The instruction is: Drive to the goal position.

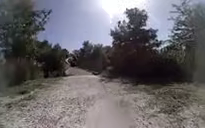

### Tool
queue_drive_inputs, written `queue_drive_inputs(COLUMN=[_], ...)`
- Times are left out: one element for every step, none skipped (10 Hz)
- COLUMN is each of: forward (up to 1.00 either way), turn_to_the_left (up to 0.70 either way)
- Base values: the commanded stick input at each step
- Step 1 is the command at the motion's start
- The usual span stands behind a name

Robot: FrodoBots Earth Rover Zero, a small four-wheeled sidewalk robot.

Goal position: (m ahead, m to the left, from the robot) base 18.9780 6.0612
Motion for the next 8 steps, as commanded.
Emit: queue_drive_inputs(forward=[0.7, 0.7, 0.7, 0.7, 0.7, 0.7, 0.7, 0.7], turn_to_the_left=[0.0, 0.0, 0.0, 0.0, 0.0, 0.0, 0.0, 0.0])
